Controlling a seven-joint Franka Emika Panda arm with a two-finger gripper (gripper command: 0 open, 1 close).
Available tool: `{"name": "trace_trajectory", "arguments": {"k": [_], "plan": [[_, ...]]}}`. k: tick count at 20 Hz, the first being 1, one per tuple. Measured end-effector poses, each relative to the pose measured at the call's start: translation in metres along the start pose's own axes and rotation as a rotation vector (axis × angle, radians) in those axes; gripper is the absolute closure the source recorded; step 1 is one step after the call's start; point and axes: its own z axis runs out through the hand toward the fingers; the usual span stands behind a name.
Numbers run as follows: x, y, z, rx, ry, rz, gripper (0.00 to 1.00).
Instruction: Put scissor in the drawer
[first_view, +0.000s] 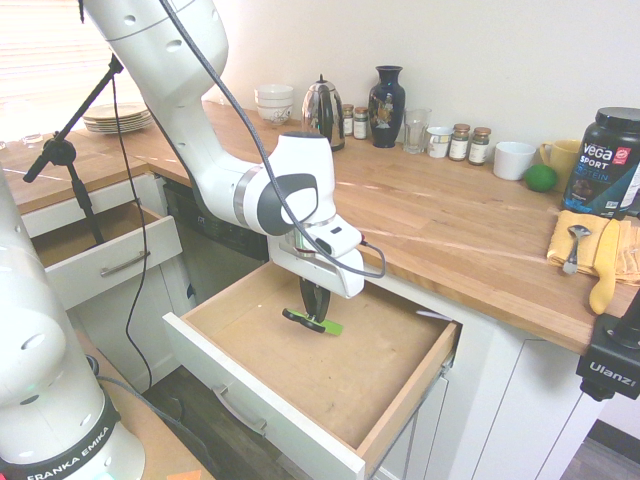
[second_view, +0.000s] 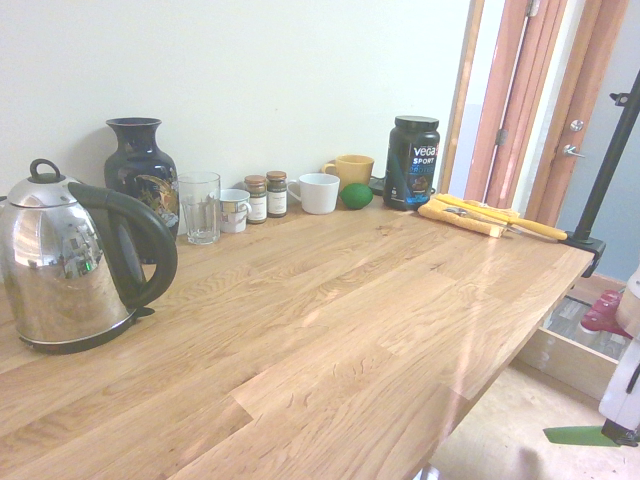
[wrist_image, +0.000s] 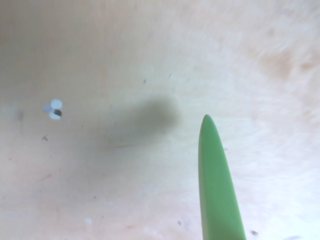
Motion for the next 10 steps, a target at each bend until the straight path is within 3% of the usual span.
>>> {"name": "trace_trajectory", "arguments": {"k": [10], "plan": [[-0.006, -0.023, 0.033, -0.017, -0.029, -0.011, 1.0]]}}
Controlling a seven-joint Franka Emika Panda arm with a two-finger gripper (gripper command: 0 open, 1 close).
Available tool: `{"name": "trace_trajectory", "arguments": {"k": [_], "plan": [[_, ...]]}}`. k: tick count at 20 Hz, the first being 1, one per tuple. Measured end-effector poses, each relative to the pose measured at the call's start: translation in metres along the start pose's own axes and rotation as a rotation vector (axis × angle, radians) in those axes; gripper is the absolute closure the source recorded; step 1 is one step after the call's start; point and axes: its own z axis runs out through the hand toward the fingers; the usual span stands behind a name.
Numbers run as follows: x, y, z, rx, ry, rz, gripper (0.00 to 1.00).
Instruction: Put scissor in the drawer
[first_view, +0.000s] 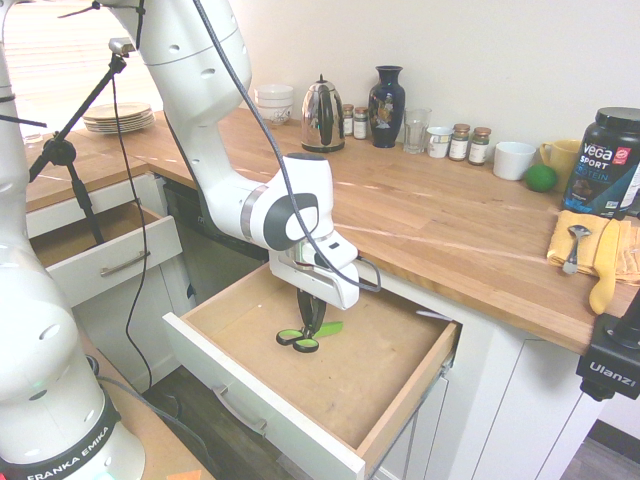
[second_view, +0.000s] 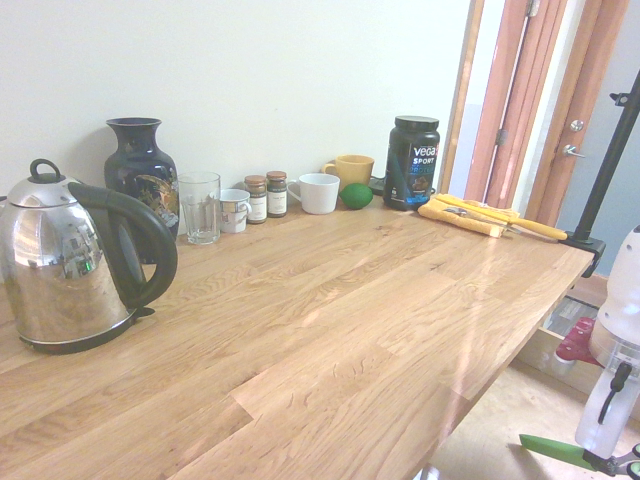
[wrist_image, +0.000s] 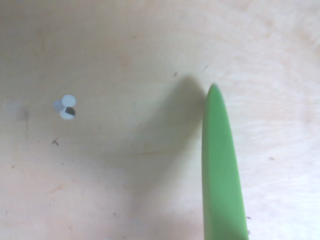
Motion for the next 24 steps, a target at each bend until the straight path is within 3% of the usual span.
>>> {"name": "trace_trajectory", "arguments": {"k": [3, 4, 24], "plan": [[0.002, -0.006, 0.006, -0.002, -0.003, 0.002, 1.0], [0.002, -0.007, 0.006, -0.001, -0.004, 0.005, 0.0], [0.019, -0.013, -0.006, 0.015, 0.009, 0.028, 0.0]]}}
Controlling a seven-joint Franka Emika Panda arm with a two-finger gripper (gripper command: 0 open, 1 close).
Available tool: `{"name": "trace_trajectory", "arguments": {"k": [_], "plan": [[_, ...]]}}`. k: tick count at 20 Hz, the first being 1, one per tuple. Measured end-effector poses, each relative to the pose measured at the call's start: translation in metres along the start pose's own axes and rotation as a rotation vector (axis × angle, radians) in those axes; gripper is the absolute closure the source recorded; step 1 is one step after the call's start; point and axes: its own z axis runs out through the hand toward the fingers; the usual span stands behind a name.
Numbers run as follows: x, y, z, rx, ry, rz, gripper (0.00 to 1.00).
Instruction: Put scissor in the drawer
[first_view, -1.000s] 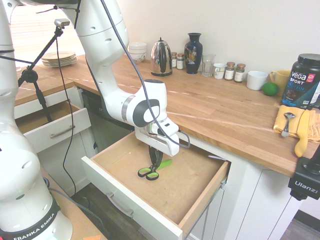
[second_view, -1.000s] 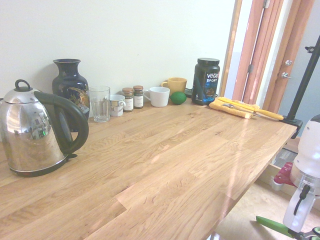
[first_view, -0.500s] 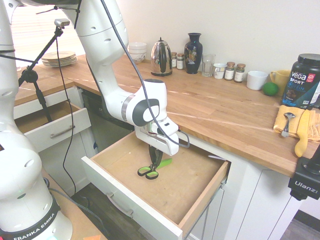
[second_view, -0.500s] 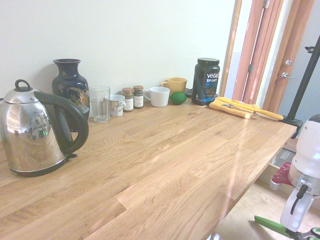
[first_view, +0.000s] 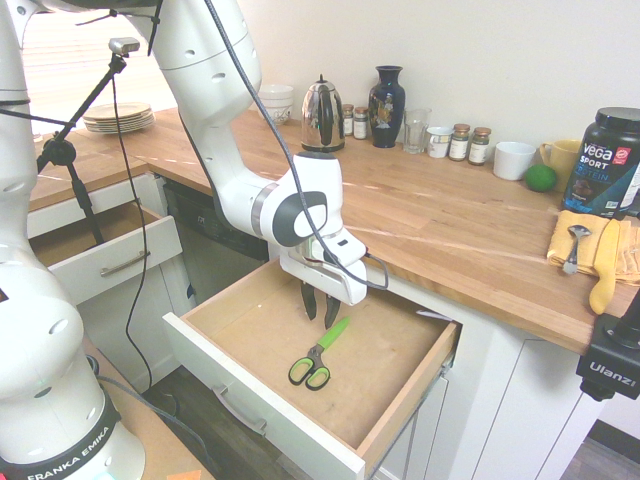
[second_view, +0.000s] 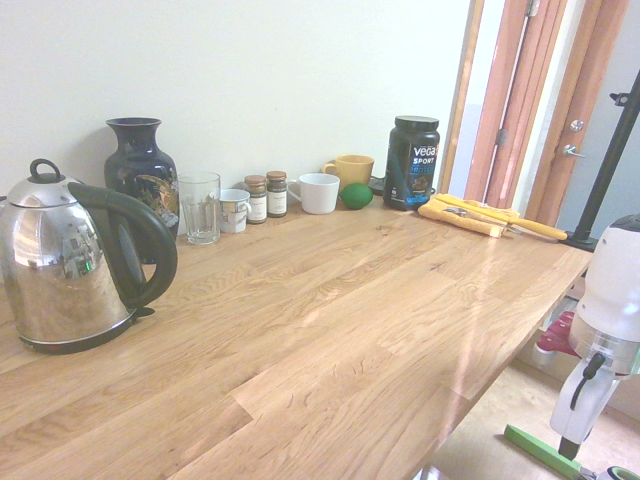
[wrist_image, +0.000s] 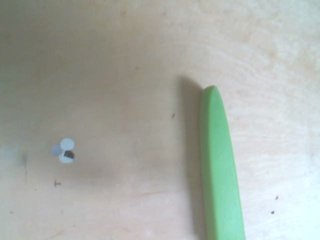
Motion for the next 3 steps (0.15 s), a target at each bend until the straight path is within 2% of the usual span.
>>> {"name": "trace_trajectory", "arguments": {"k": [3], "plan": [[0.0019, -0.0037, -0.0107, 0.005, 0.005, -0.003, 0.0]]}}
